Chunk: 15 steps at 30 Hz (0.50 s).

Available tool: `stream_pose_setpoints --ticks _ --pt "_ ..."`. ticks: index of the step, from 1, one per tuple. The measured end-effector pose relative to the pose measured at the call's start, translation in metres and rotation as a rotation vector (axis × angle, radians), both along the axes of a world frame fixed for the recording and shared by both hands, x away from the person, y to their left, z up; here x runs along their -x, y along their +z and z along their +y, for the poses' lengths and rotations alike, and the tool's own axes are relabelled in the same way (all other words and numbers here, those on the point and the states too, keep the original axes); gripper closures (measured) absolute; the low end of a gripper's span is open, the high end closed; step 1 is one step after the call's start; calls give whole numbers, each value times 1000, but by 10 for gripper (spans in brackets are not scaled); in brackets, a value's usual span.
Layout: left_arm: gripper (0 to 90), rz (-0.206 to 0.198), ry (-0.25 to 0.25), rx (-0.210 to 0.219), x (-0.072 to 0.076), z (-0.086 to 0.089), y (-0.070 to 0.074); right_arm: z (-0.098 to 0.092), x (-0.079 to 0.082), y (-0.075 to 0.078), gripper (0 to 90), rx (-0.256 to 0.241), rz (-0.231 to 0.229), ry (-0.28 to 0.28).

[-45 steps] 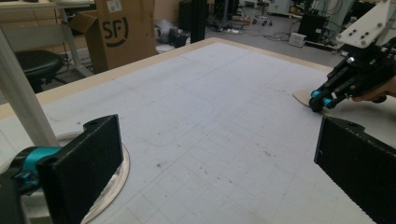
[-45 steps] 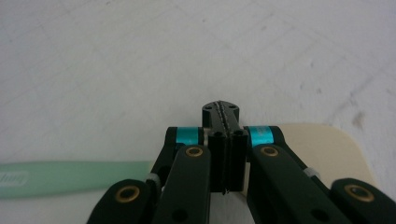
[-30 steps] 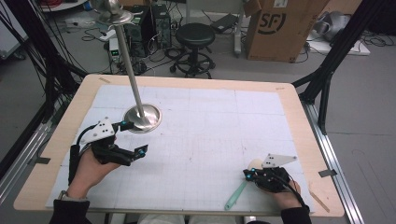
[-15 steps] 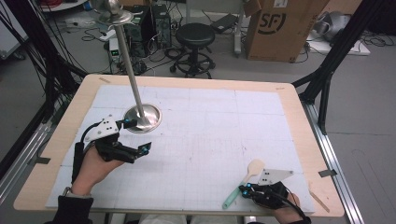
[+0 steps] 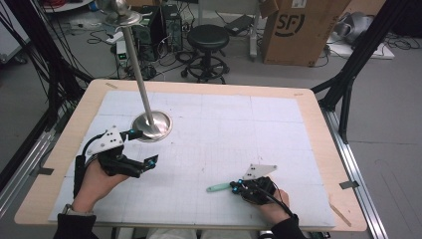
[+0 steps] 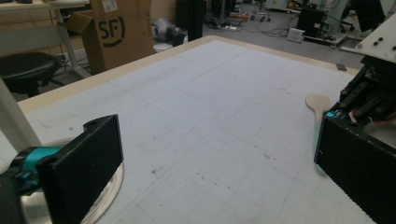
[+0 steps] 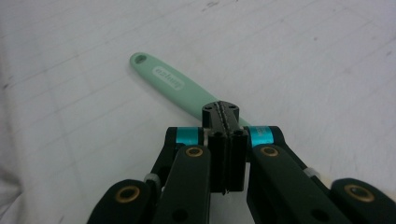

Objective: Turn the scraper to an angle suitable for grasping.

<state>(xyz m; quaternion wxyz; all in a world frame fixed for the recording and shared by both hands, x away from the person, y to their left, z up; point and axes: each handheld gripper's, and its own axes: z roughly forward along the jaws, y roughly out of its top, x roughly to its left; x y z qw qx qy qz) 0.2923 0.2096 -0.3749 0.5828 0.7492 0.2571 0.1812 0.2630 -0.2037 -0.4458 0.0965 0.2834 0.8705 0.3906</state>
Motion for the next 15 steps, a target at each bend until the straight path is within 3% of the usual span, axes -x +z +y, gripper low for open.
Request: stream_pose_setpoints --ticks 5,11,12,15 --pt "17 -1 8 -1 3 3 -1 7 -17 -1 900 -16 11 -35" --pt "17 -3 12 0 6 5 -1 8 -45 -5 900 -70 25 -97" --pt "17 -3 11 0 6 5 -1 9 -48 -5 900 -58 9 -101" --pt "17 1 9 0 6 5 -2 9 -53 -4 900 -60 24 -106"
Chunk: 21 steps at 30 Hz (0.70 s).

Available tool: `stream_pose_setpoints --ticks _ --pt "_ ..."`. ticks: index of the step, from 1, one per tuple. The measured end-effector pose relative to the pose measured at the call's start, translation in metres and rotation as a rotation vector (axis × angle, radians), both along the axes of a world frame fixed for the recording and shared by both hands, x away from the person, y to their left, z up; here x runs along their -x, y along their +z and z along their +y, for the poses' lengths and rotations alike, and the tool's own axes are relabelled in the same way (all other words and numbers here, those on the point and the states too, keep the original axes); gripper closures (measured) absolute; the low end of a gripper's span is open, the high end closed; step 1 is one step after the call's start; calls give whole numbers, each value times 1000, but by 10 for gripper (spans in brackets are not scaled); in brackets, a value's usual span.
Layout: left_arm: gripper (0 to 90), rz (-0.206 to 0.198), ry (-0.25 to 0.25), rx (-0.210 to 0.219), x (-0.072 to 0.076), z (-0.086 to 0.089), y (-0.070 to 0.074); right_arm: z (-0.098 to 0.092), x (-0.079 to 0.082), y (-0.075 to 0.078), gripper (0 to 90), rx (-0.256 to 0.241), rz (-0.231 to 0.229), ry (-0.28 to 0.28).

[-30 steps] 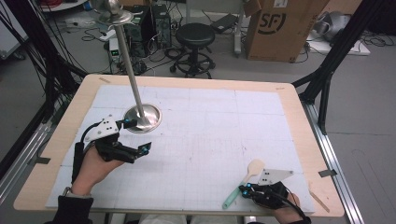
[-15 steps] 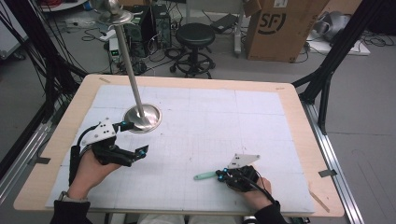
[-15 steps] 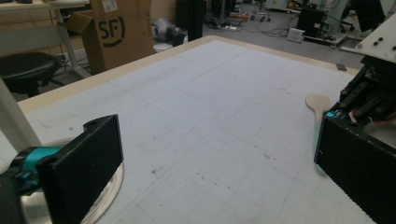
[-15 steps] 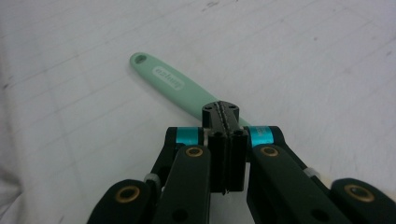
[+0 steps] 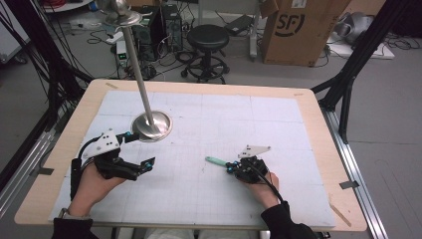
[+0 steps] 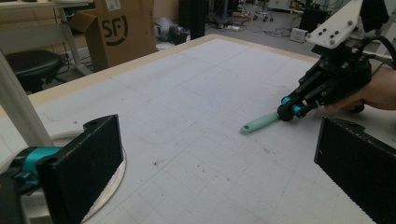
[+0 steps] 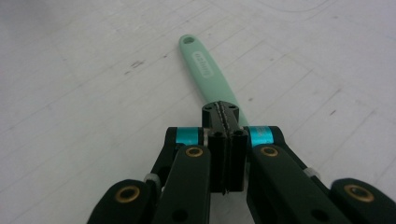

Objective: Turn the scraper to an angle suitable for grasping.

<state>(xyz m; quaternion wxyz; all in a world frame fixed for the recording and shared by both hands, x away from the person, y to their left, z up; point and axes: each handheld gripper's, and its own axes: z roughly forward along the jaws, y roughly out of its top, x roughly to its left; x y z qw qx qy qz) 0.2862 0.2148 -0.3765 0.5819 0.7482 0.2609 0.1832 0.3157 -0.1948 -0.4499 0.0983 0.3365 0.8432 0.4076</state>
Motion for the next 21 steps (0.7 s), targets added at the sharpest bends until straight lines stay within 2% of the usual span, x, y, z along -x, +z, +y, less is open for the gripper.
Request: stream_pose_setpoints --ticks 3,6,7,10,11,13,15,17,18,19,20,21 --pt "17 0 0 2 0 1 0 -1 -2 3 900 12 -5 0" --pt "17 -3 3 7 -1 3 1 -12 0 13 900 -33 -17 -4" --pt "17 -5 5 8 -1 4 1 -21 1 20 900 -40 -34 -3" --pt "17 -6 8 12 -1 5 2 -28 5 25 900 -40 -47 4" --pt "17 -7 6 12 -1 5 3 -35 10 27 900 -21 -71 20" --pt "17 -8 4 9 -1 5 3 -40 12 29 897 -23 -73 28" --pt "17 -7 4 9 -1 4 3 -58 15 34 844 -75 -74 56" --pt "17 -7 5 10 -1 4 3 -72 16 38 675 -130 -68 71" --pt "17 -8 6 9 -1 4 3 -72 16 38 675 -130 -68 71" --pt "17 -8 5 9 -1 4 3 -78 16 41 595 -147 -61 71" --pt "17 -9 4 11 -1 4 4 -90 18 45 490 -160 -75 72" --pt "17 -9 4 11 -2 4 4 -90 18 45 490 -160 -75 72"
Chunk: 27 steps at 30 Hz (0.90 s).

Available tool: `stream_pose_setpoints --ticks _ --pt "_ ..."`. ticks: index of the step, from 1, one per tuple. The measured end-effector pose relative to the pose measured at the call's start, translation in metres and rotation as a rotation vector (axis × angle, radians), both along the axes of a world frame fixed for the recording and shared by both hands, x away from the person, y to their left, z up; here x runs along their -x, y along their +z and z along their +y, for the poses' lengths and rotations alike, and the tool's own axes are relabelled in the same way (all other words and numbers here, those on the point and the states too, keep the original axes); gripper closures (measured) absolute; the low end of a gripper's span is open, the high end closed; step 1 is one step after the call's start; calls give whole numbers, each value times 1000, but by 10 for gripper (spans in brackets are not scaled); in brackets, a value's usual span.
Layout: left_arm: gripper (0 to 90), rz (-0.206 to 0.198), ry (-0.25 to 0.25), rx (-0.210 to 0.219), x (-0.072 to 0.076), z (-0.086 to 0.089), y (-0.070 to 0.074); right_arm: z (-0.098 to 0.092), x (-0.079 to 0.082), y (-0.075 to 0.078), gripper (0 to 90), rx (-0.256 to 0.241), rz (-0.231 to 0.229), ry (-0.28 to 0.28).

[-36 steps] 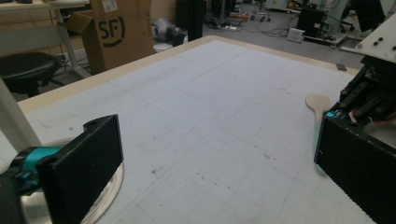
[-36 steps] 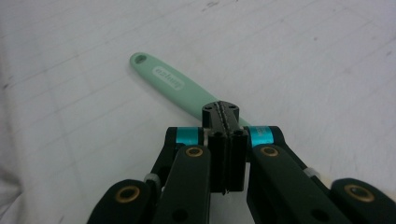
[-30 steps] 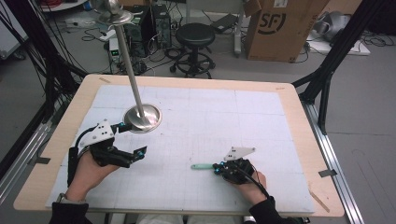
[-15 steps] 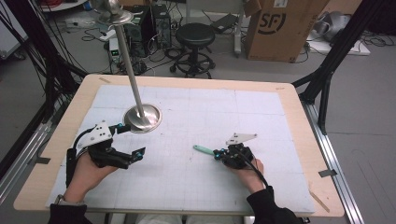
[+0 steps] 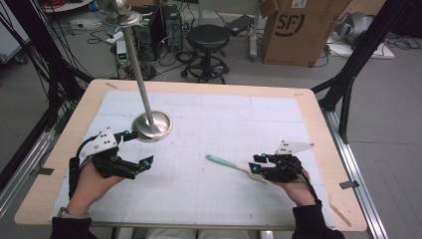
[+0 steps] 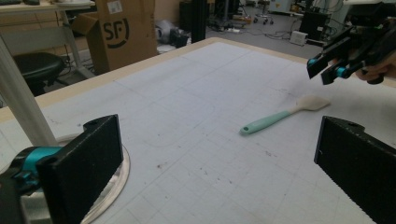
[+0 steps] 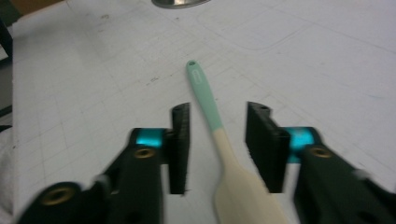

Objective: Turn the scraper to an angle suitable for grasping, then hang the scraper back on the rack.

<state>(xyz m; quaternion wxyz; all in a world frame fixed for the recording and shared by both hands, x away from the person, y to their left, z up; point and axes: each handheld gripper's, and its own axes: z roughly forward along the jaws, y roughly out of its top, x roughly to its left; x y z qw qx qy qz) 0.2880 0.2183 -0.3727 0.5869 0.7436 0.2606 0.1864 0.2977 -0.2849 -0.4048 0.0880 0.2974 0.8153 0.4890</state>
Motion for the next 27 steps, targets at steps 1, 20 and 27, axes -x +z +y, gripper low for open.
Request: stream_pose_setpoints --ticks 1,20,27 --pt "17 0 -1 -1 0 0 0 -5 2 2 436 -10 -10 4" --pt "17 -6 -17 -6 2 -6 1 -13 1 11 3 34 -2 43" --pt "17 1 -25 -13 3 -11 -1 13 -15 20 3 170 48 132"
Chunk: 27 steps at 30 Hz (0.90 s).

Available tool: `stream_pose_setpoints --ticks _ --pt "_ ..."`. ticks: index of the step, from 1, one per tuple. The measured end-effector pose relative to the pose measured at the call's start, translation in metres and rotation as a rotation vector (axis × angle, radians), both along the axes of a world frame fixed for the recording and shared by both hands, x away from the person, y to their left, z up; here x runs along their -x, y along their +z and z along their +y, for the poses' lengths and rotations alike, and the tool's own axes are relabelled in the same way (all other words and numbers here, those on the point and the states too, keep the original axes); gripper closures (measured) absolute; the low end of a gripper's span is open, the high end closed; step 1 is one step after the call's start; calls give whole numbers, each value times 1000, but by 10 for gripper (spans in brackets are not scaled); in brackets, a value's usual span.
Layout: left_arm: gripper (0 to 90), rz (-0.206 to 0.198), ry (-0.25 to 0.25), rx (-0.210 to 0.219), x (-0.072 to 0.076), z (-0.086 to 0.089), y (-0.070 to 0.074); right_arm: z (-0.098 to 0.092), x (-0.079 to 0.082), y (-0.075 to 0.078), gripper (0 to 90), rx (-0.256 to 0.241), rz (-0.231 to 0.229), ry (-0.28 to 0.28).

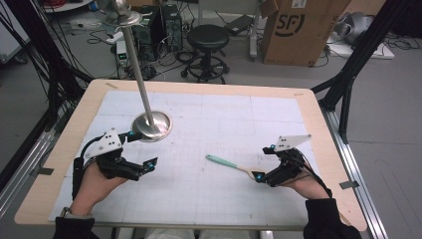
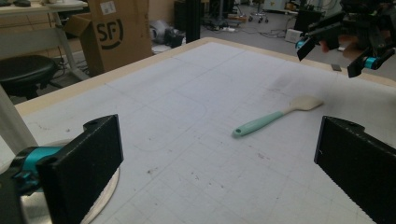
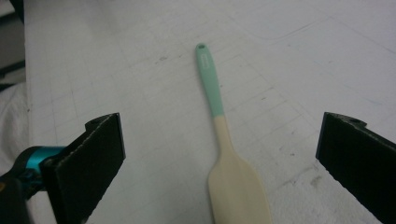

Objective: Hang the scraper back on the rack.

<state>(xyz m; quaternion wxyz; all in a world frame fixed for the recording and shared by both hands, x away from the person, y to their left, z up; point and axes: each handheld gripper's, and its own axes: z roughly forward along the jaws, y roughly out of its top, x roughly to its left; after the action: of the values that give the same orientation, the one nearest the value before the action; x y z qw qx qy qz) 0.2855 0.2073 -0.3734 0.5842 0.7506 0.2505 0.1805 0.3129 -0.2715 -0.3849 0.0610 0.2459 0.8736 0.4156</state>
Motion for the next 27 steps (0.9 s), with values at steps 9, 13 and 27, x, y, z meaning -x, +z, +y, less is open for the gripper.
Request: stream_pose_setpoints --ticks 9,13,27 --pt "17 19 -15 -9 2 -2 -6 29 -32 -2 4 97 111 72" --pt "17 10 -11 4 6 0 -3 39 -40 -11 8 178 150 85" --pt "17 18 20 -11 14 11 -5 65 -51 -22 431 422 167 180"
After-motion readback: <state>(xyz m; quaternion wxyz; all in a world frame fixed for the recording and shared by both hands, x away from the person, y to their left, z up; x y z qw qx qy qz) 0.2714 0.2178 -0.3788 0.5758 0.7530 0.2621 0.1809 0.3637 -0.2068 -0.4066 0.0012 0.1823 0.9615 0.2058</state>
